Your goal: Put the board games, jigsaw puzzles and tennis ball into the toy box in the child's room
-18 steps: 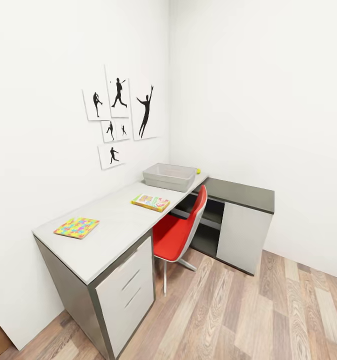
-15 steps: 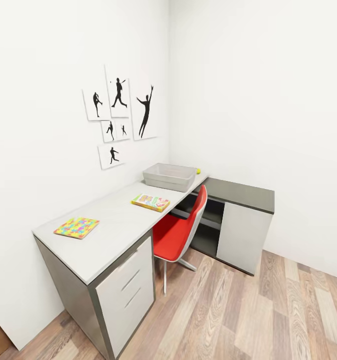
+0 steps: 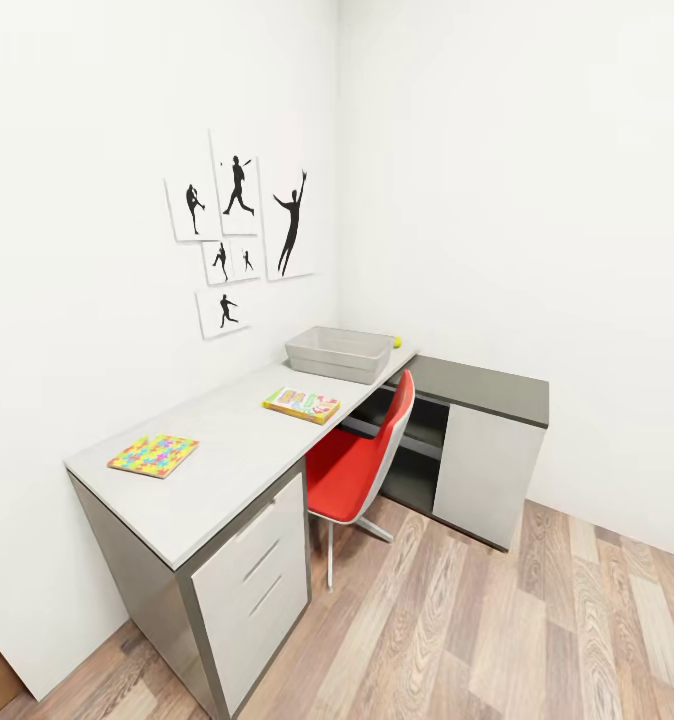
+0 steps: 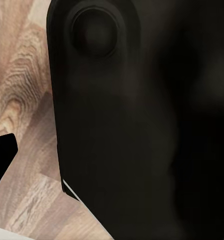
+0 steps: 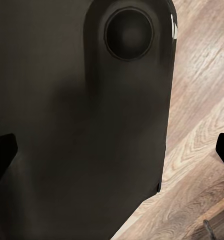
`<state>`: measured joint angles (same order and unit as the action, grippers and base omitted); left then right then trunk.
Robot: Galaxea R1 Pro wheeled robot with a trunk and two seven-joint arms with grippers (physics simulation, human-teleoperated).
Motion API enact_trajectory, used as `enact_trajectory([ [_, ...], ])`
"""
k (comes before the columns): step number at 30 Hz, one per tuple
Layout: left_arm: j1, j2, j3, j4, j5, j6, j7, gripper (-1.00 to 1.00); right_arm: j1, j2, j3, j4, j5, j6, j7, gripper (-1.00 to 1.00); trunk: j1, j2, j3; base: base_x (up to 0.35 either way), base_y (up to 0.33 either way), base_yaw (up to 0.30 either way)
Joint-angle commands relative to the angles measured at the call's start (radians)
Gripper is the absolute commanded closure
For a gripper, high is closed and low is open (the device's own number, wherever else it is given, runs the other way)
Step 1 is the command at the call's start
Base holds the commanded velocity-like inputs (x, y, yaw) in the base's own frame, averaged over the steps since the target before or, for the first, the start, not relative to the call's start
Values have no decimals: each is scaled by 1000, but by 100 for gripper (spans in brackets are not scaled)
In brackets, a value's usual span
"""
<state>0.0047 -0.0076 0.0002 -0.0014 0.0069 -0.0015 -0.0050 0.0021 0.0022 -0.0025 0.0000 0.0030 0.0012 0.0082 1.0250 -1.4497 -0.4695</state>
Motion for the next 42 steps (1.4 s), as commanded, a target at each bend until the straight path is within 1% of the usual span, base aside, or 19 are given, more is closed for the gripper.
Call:
enact_trajectory([
  [1, 0, 0, 0, 0, 1, 0, -1, -100, 0, 0, 0, 0, 0, 0, 1, -100, 0, 0, 0, 0, 0, 0],
  [31, 0, 0, 0, 0, 0, 0, -1, -100, 0, 0, 0, 0, 0, 0, 1, -100, 0, 0, 0, 0, 0, 0],
  [32, 3, 6, -1, -1, -3, 0, 1, -100, -6, 6, 1, -4, -1, 1, -4, -100, 0, 0, 0, 0, 0, 0],
  [34, 6, 13, -1, -1, -4, 0, 2, -100, -14, 6, 2, -10, -2, 0, -8, -100, 0, 0, 0, 0, 0, 0],
  [42, 13, 30, -2, -3, -10, 0, 6, -100, -36, 4, 3, -24, -1, 0, -18, -100, 0, 0, 0, 0, 0, 0],
])
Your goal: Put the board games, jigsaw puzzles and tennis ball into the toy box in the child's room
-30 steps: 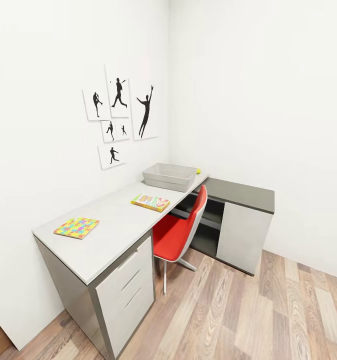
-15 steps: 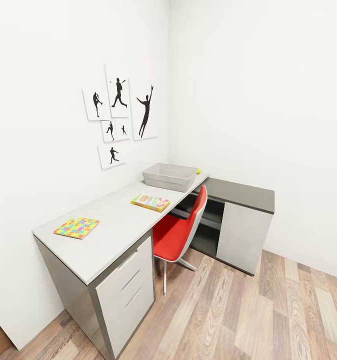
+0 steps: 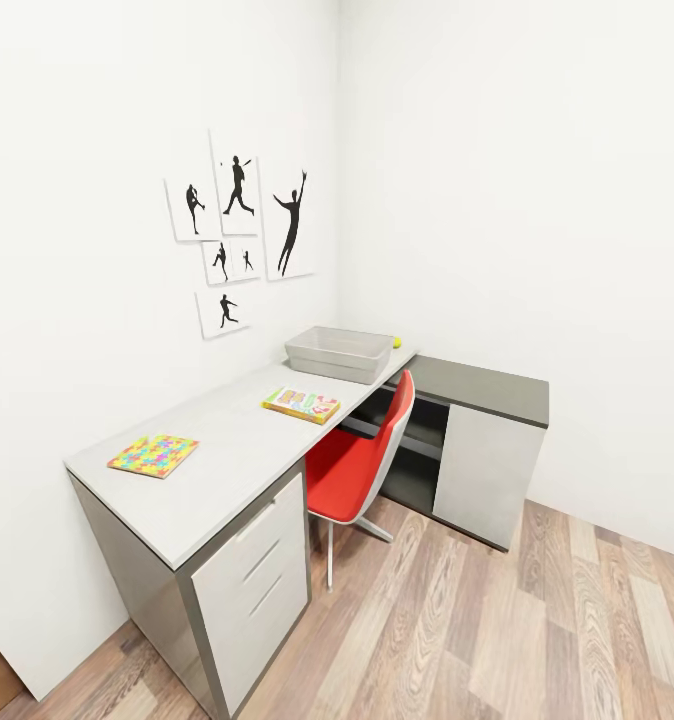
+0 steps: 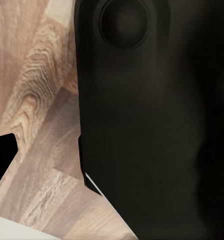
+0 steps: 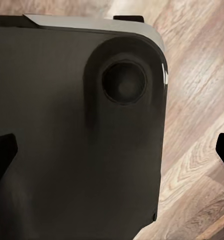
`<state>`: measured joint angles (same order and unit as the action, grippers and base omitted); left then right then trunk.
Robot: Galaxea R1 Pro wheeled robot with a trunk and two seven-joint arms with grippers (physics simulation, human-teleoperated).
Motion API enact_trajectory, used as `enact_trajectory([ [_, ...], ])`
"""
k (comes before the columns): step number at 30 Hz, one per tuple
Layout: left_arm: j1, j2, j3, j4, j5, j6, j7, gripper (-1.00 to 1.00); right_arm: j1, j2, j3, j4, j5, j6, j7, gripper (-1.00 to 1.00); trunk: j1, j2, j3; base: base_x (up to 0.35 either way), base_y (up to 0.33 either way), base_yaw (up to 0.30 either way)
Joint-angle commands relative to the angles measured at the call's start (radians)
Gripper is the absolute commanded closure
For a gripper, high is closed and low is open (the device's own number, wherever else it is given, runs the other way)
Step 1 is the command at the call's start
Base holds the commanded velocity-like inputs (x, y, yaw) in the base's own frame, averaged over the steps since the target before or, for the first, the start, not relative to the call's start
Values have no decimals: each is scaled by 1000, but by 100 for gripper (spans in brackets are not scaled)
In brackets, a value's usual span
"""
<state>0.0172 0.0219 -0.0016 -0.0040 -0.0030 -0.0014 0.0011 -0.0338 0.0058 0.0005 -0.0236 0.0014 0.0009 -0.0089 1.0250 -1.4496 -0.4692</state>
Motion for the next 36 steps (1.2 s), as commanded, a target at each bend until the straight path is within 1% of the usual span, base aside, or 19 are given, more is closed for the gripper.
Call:
enact_trajectory([
  [1, 0, 0, 0, 0, 0, 0, 0, -100, 0, 0, 0, 0, 0, 0, -1, -100, 0, 0, -1, 0, 0, 0],
  [8, 2, 6, -1, -1, -3, 0, 1, -100, -7, 1, -3, -5, -2, -3, -4, -100, 0, 0, -1, 0, 0, 0],
  [18, 3, 8, 1, -1, -3, 0, 2, -100, -7, 1, -6, -7, -7, -5, -6, -100, 0, 0, -1, 0, 0, -26],
  [26, 3, 8, 1, -1, -4, 0, 2, -100, -6, -3, -7, -8, -8, -6, -6, -100, 0, 0, -1, 0, 0, -184],
  [36, 3, 9, 0, -1, -4, 0, 2, -100, -6, -3, -6, -8, -4, -7, -6, -100, 0, 0, -1, 0, 0, -253],
])
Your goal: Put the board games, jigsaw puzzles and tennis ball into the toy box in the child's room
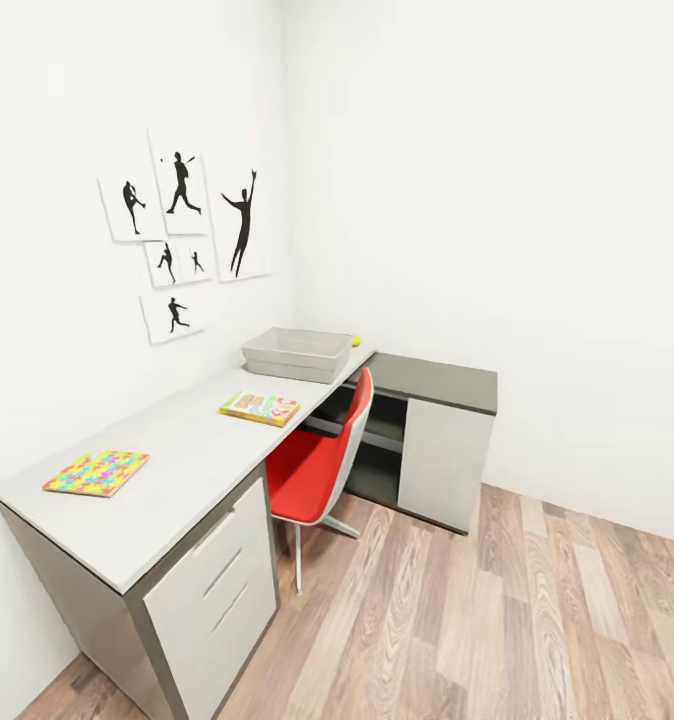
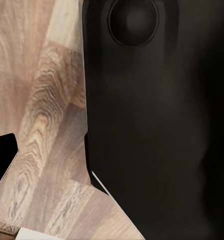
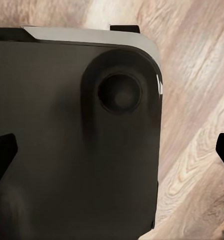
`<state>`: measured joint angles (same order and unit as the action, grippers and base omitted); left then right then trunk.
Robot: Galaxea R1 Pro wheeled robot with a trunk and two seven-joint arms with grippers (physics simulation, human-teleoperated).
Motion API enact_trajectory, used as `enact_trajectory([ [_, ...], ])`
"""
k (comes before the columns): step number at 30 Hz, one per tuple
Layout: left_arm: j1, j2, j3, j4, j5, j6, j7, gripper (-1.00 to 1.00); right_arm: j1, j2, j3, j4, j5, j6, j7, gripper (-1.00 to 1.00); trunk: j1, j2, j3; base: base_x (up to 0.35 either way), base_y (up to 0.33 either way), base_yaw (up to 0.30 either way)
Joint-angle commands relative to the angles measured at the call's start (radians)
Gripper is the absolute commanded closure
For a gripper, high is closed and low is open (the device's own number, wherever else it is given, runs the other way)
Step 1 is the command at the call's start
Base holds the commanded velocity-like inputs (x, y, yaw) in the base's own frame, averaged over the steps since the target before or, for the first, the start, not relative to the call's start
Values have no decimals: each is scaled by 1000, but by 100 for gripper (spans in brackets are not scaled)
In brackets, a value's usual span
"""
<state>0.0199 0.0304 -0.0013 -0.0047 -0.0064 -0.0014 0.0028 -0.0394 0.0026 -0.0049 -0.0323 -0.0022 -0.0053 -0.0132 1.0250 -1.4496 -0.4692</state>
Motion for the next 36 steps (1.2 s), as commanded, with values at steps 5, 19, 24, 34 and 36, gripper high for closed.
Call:
enact_trajectory([
  [5, 0, 0, 0, 0, 0, 0, 0, -100, -1, 0, 0, 0, 1, 0, -2, -100, 0, 0, -1, 0, 0, -272],
  [19, 1, 0, 1, 0, 0, 0, 0, -100, -2, 2, 1, 0, 2, 1, -2, -100, 0, 0, -1, 0, 0, -280],
  [24, 1, 0, 1, 0, 0, 0, 0, -100, -2, 2, 2, 0, 2, 2, -2, -100, 0, 0, -1, 0, 0, -283],
  [34, 0, 0, 1, 0, 0, 0, 0, -100, -3, 2, 3, 0, 2, 2, -2, -100, 0, 0, -1, 0, 0, -283],
  [36, 0, 0, 1, 0, 0, 0, 0, -100, -3, 2, 3, 0, 2, 2, -2, -100, 0, 0, -1, 0, 0, -283],
])
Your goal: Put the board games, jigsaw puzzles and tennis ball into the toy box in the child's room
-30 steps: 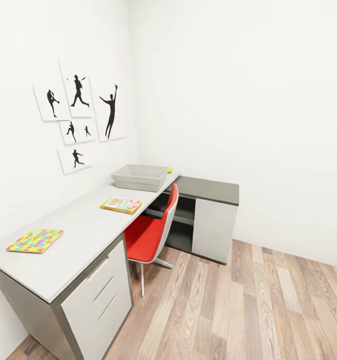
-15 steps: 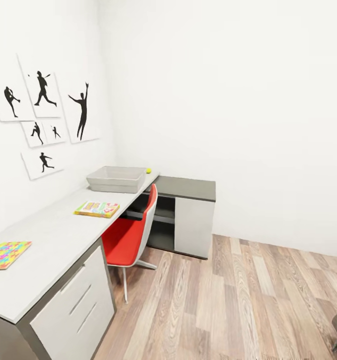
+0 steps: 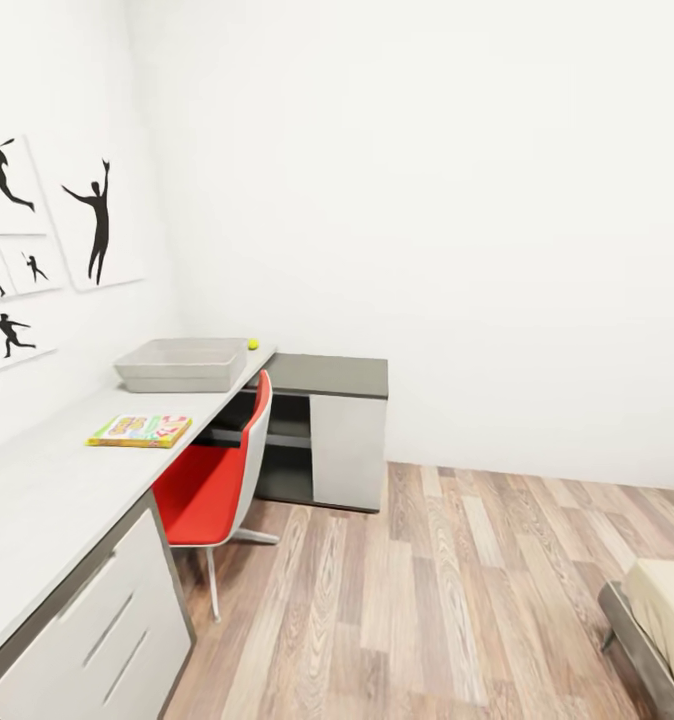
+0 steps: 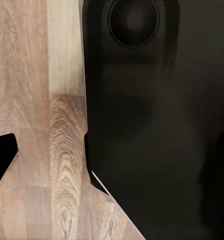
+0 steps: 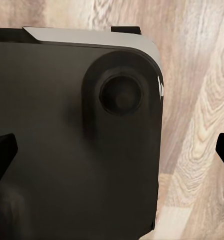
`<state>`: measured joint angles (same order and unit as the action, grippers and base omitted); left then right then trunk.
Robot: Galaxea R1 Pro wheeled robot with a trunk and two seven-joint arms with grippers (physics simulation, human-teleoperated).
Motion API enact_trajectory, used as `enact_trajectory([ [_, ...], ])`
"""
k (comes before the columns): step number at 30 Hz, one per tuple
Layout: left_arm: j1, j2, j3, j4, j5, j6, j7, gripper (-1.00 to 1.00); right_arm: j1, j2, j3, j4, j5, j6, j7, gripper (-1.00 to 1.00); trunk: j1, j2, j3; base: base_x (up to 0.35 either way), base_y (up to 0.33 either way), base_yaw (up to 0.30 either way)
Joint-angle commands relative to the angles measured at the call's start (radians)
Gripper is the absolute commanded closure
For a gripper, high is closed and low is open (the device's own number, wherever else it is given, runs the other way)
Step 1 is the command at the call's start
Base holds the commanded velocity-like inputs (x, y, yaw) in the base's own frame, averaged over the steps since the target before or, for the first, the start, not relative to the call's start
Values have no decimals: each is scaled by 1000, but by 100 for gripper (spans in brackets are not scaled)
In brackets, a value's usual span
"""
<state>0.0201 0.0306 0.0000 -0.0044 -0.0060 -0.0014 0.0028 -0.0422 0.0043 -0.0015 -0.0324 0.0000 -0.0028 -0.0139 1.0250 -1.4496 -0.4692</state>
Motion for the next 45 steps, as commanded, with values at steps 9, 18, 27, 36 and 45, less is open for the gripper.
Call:
enact_trajectory([
  [9, 0, 0, 0, 0, 0, 0, 0, -100, -1, 0, 0, 0, 0, -1, -1, -100, 0, 0, -1, 0, 0, -284],
  [18, 0, 0, 0, -1, 0, 0, 0, -100, -1, 0, 0, 0, 0, -2, -1, -100, 0, 0, -1, 0, 0, -284],
  [27, 0, 0, 0, 0, 0, 0, 0, -100, -2, 0, 0, 0, 0, -2, -1, -100, 0, 0, -1, 0, 0, -284],
  [36, 0, 0, 0, 0, 0, 0, 0, -100, -2, 0, 0, 0, 0, -2, -1, -100, 0, 0, -1, 0, 0, -284],
  [45, 0, 0, 0, 0, 0, 0, 0, -100, -2, 0, 0, 0, 1, -2, -1, -100, 0, 0, -1, 0, 0, -284],
])
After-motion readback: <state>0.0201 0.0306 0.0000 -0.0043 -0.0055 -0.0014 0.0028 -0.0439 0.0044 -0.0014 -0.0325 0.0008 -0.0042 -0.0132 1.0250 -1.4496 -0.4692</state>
